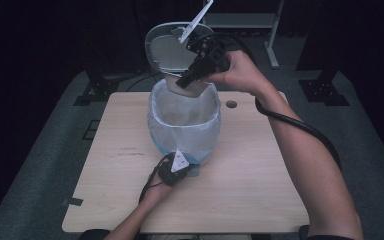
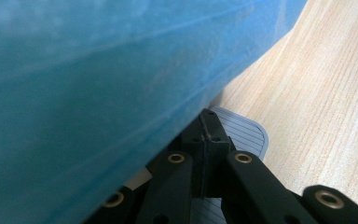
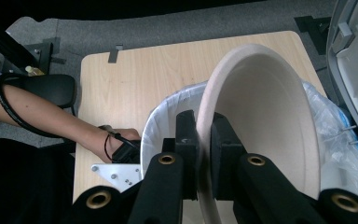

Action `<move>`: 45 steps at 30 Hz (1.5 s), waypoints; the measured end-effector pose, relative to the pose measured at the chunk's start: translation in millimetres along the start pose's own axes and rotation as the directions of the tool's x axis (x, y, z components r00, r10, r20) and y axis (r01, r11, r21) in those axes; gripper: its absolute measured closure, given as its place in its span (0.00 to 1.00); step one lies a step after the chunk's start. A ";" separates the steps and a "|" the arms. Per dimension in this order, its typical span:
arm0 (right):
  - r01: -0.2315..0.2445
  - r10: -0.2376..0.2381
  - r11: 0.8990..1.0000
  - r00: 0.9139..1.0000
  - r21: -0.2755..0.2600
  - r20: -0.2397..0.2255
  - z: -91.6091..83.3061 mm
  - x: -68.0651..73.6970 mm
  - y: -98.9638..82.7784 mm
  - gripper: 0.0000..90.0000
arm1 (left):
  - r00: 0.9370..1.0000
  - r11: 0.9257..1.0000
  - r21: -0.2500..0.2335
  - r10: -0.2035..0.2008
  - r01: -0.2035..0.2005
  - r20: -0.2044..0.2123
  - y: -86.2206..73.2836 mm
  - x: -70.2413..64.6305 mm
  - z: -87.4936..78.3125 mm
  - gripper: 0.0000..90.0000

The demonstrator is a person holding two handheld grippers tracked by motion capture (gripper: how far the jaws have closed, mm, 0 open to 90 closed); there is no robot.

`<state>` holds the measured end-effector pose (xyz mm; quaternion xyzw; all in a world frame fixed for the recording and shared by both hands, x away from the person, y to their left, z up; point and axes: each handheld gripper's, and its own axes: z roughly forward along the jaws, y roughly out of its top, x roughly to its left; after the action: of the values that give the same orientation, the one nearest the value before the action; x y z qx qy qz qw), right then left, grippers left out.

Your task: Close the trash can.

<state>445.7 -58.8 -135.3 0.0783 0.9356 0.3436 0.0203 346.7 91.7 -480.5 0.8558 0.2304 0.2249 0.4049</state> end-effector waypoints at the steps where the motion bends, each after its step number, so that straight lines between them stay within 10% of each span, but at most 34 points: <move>1: -0.001 0.001 1.000 1.000 -0.002 -0.003 1.0 -0.2 -0.1 0.93 | 1.000 1.000 -0.001 0.001 -0.001 -0.001 0.0 0.0 0.0 1.00; 45: -0.041 0.041 0.999 0.999 0.025 0.024 41.6 -16.4 -32.4 0.74 | 1.000 1.000 0.000 0.002 -0.002 0.003 0.0 0.3 -0.1 1.00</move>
<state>461.3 -59.2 -188.2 0.1018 0.9378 0.3311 0.0234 346.9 92.0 -480.4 0.8564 0.2291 0.2239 0.4050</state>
